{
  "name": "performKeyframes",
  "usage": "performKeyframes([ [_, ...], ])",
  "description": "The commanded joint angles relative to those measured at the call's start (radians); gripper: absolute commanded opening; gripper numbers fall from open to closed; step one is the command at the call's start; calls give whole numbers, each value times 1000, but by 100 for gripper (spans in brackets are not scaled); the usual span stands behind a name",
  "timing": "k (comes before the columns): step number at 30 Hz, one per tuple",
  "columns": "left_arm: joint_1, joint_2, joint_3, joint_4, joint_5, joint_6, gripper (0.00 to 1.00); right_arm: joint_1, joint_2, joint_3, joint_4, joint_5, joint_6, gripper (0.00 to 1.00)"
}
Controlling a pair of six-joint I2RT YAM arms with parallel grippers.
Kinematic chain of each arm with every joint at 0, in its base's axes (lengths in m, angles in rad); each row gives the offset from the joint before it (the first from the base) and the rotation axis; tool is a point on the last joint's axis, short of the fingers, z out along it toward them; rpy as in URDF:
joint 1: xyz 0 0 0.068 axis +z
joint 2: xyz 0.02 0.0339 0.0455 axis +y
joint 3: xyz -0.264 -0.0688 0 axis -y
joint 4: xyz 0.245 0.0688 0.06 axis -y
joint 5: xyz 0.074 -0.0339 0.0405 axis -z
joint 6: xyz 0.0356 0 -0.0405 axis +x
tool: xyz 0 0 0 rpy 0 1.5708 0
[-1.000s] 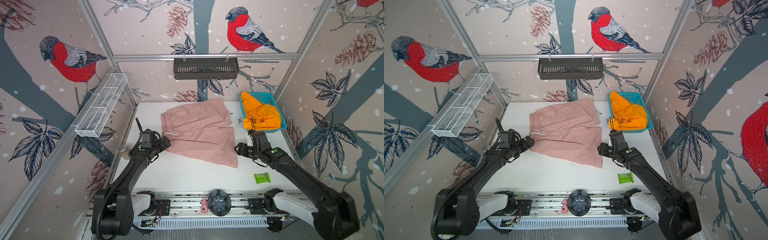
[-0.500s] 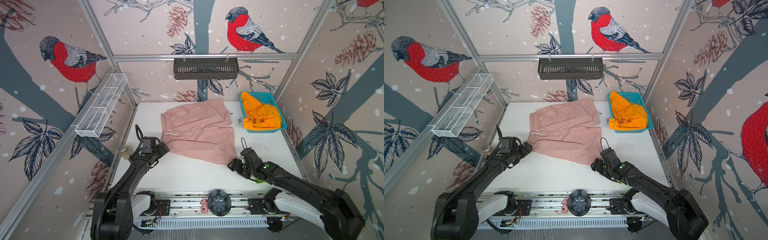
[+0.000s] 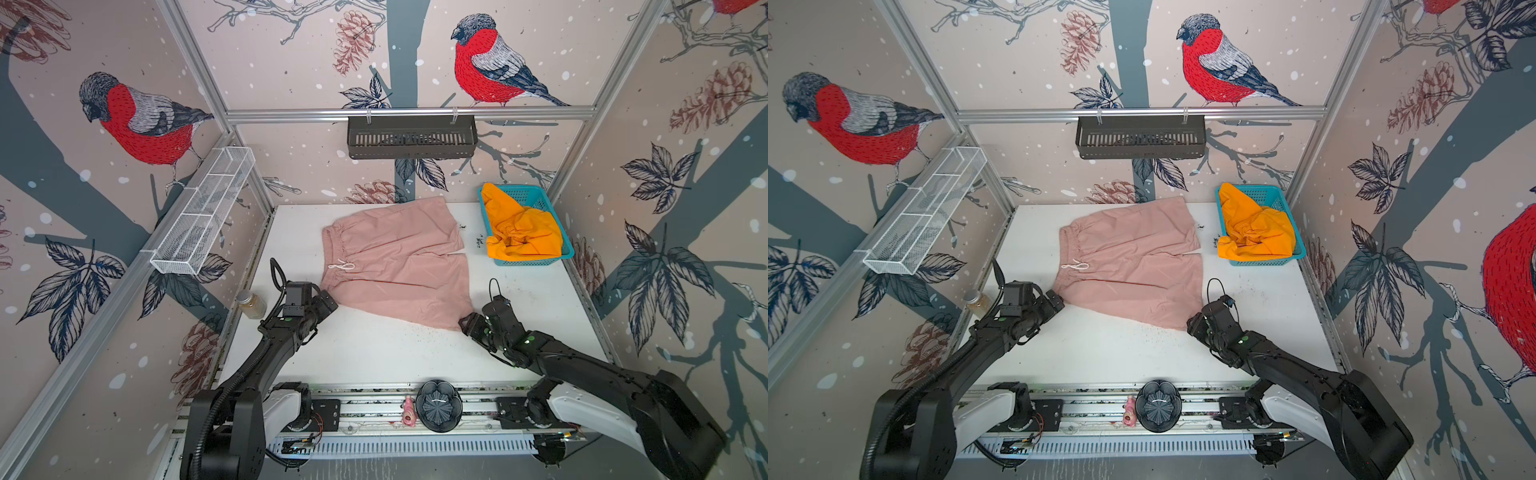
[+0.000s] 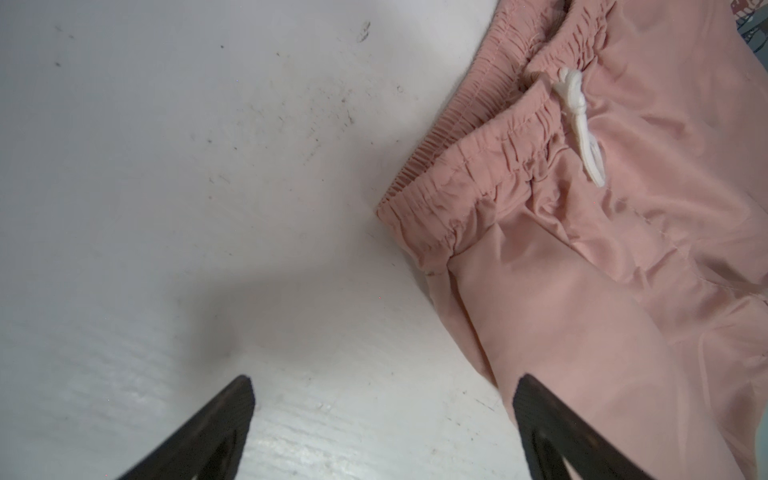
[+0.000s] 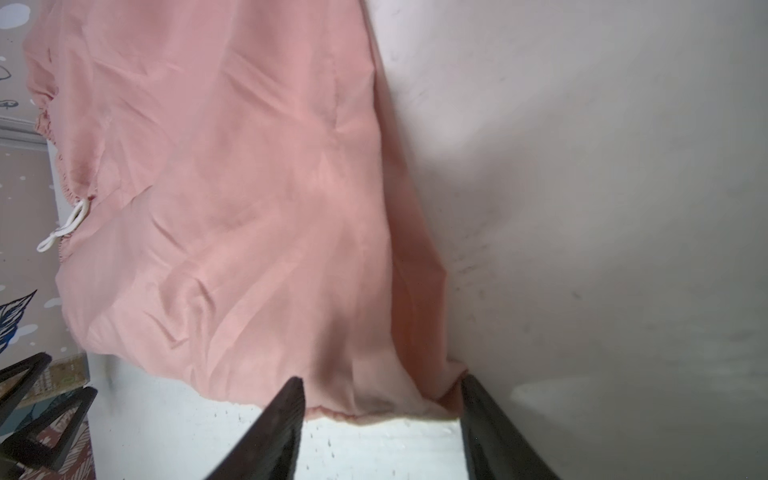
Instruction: Fold and stack the shorts
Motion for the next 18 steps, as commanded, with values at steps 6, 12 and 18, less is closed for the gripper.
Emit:
performKeyframes([
  [6, 4, -40, -66, 205, -45, -32, 93, -17, -5, -20, 29, 39, -49, 16],
  [12, 3, 18, -75, 278, -40, -23, 86, -19, -19, -20, 36, 49, -64, 10],
  [18, 4, 152, -43, 334, 16, -19, 81, -22, -39, -14, 37, 49, -86, 9],
])
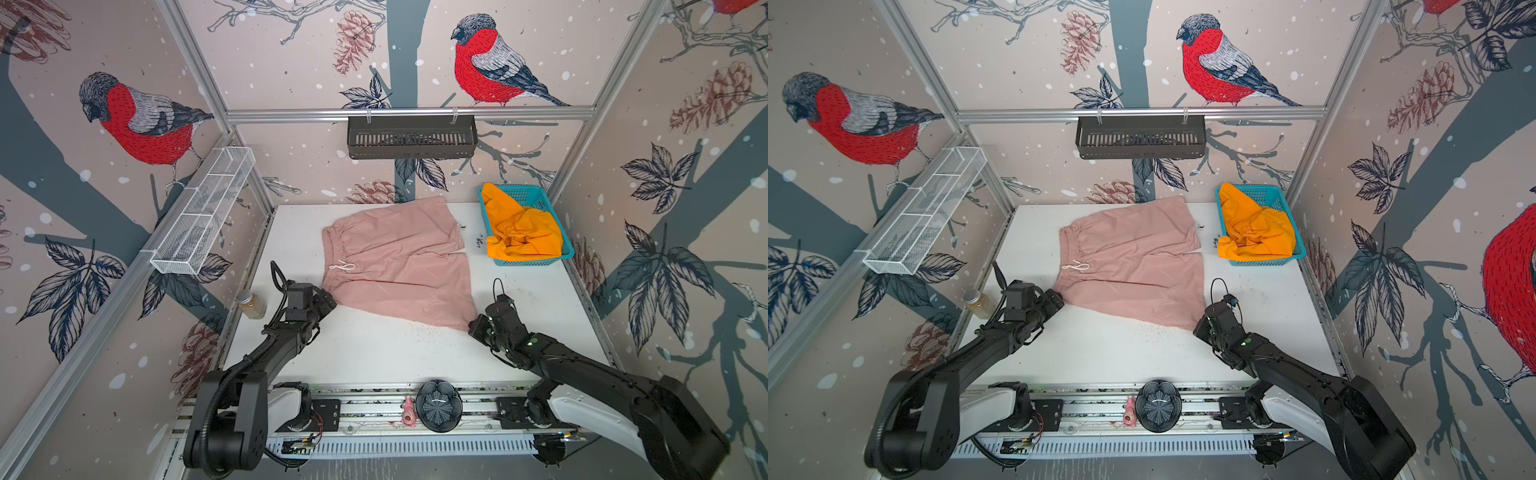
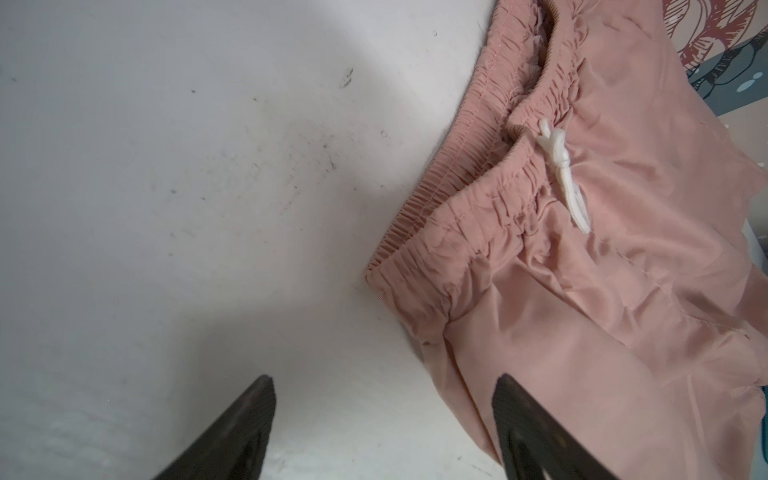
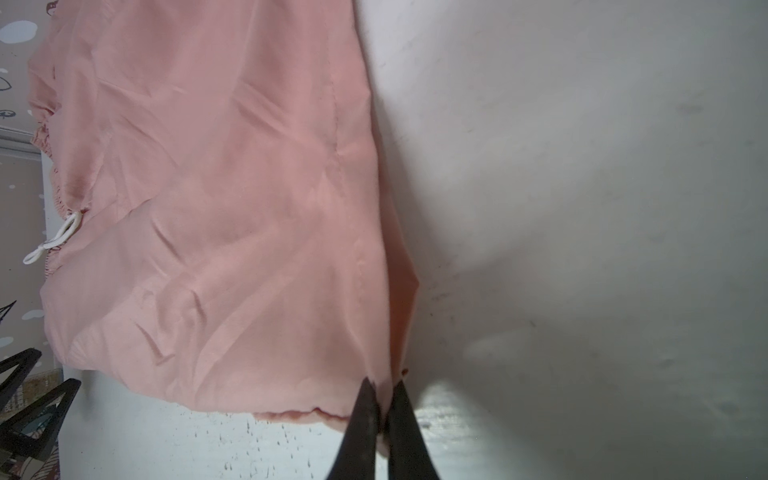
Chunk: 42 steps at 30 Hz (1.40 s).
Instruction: Fold and stack the shorts
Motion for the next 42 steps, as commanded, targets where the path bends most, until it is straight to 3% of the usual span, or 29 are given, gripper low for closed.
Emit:
performKeyframes([
  [1, 3, 57, 26, 73, 31, 0, 81, 1, -11, 7, 14, 22, -29, 9],
  [12, 4, 234, 95, 122, 47, 27, 54, -4, -65, 18, -39, 76, -79, 4],
  [21, 3, 256, 188, 8, -14, 124, 0, -27, -56, 53, -28, 109, -177, 2],
  [30, 4, 195, 230, -106, 60, 180, 0, -64, -86, 168, -111, 161, -315, 1],
  [42, 1, -32, 337, -456, 152, 248, 0, -75, -247, 323, -251, 234, -487, 1],
])
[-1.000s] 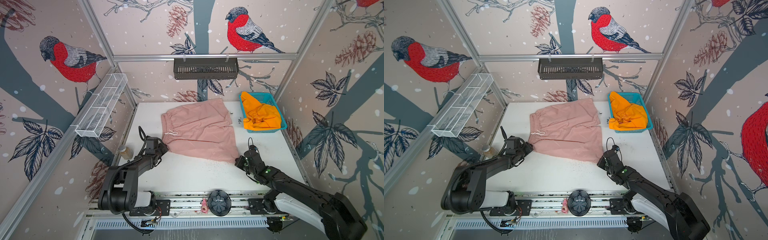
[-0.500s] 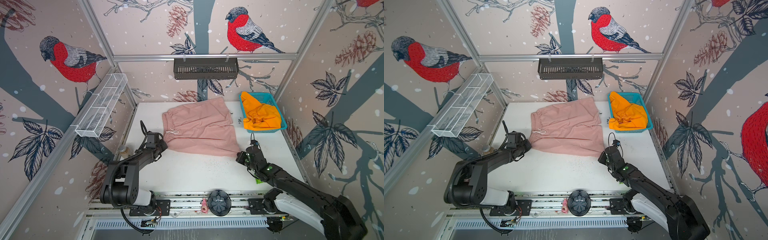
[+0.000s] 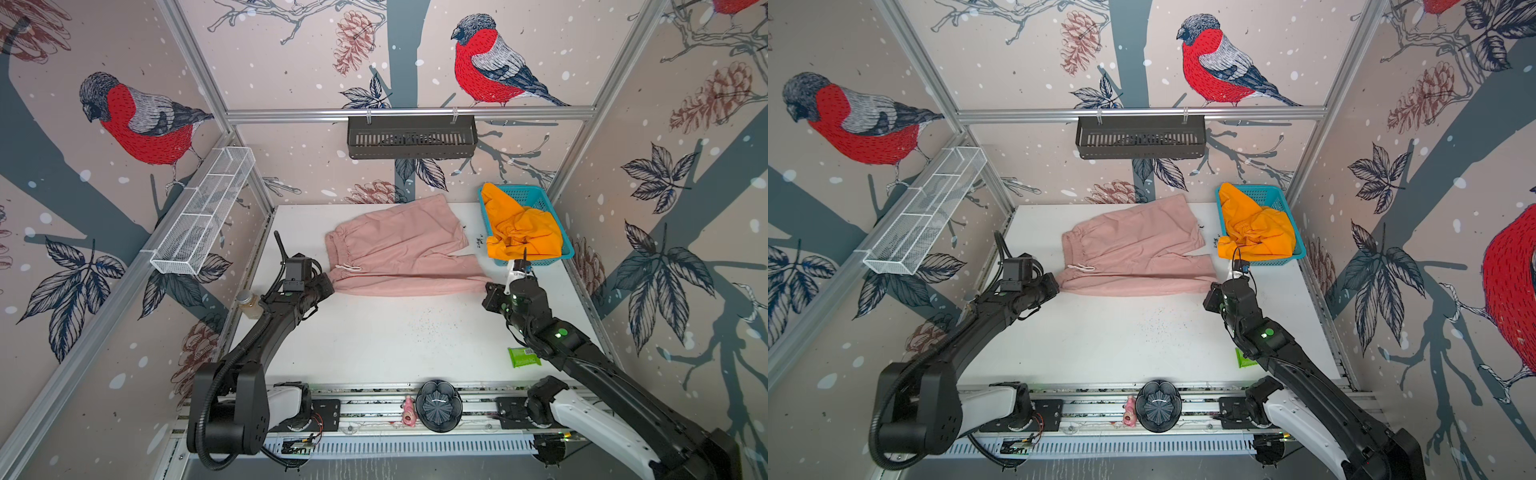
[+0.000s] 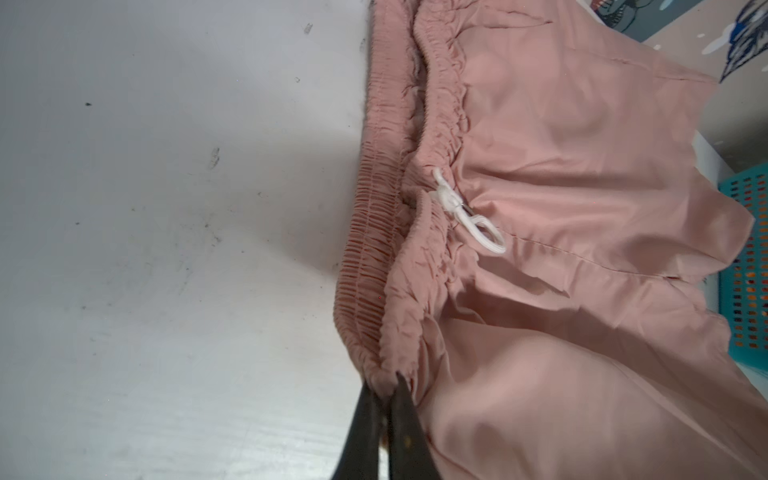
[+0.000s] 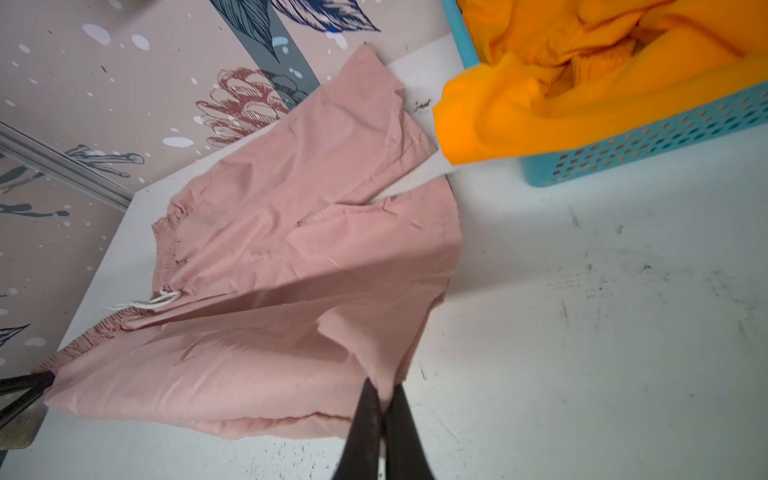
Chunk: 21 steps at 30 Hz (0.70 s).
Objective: Fold and stack the shorts
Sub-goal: 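Lift the near edge and fold it over toward the far edge with both grippers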
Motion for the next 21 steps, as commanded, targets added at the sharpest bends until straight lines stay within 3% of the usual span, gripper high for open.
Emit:
performKeyframes([
  [1, 0, -66, 29, -154, 31, 31, 0, -2, -38, 37, -64, 56, -83, 1],
  [12, -3, -342, 101, -450, 66, 77, 0, 10, -116, 206, -194, 94, -187, 0],
  [21, -4, -415, 125, -595, 52, 82, 0, 11, 123, 463, -283, 45, -312, 0],
])
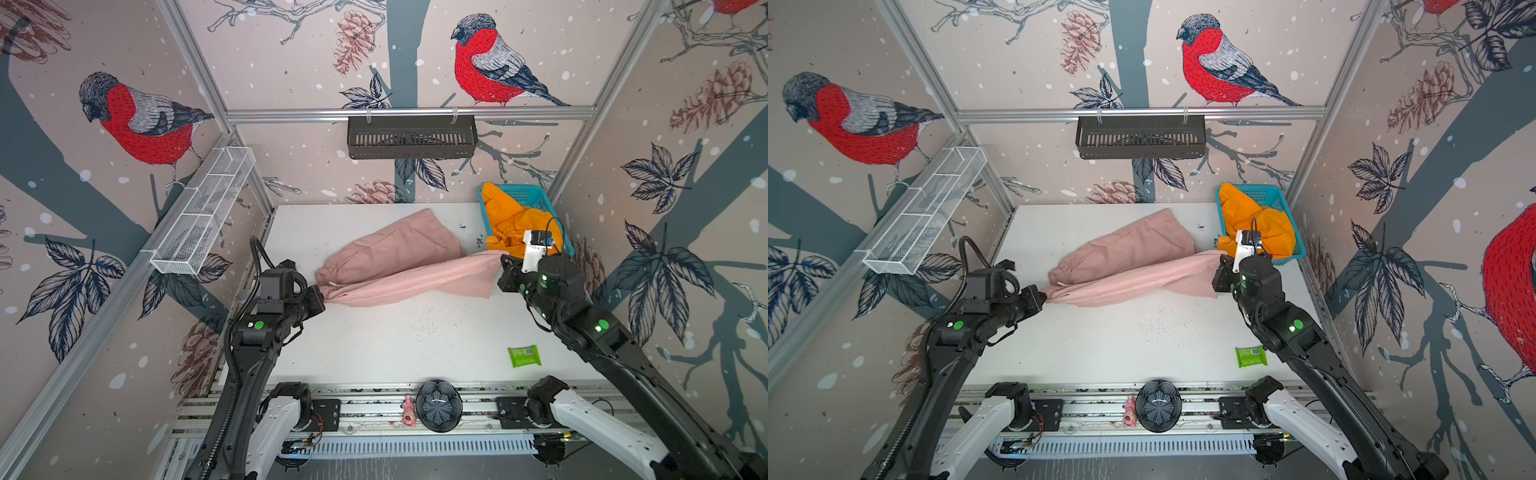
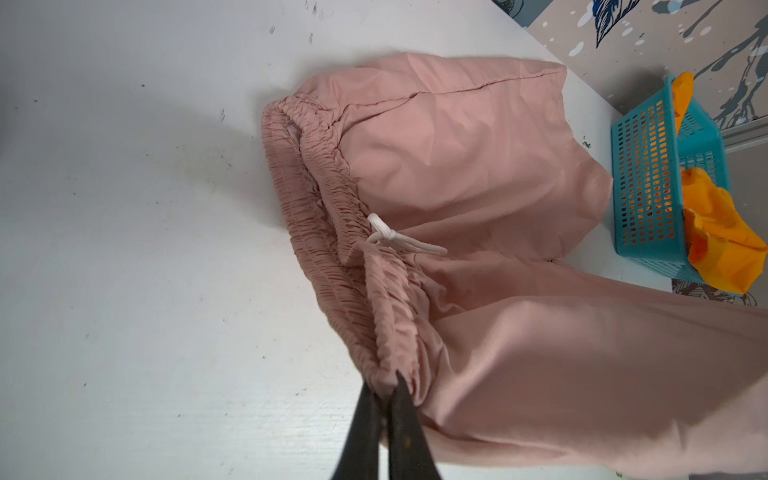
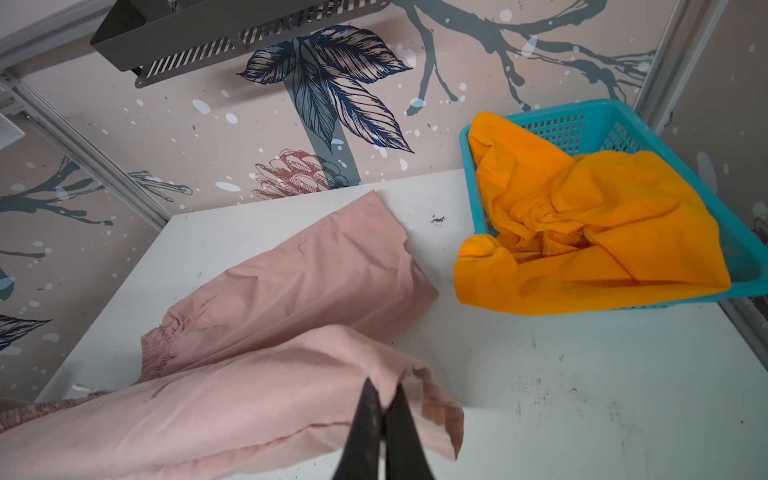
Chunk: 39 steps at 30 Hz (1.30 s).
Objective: Fold and stack the shorts
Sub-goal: 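Lift the near edge and fold it over toward the far edge with both grippers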
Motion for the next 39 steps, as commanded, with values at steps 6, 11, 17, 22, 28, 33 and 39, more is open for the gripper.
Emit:
performKeyframes([
  [6, 2, 112, -1, -11, -48, 38, 0, -67, 327, 198, -5, -101, -175, 0],
  [11, 5, 227, 87, -17, -105, 37, 0, -116, 526, 365, 1, -148, -231, 0],
  [17, 4, 265, 166, -74, -61, 64, 0, -109, 534, 431, -87, -123, -247, 0],
  [22, 4, 198, 160, -114, -52, 71, 0, -59, 364, 328, -129, -33, -229, 0],
  [28, 4, 68, 164, -199, -38, 80, 0, 33, 185, 306, -239, 48, -169, 0],
  [33, 4, 3, 154, -230, -39, 90, 0, 140, 161, 358, -311, 125, -157, 0],
  [39, 3, 61, 122, -193, -45, 91, 0, 100, 312, 431, -267, 136, -265, 0],
])
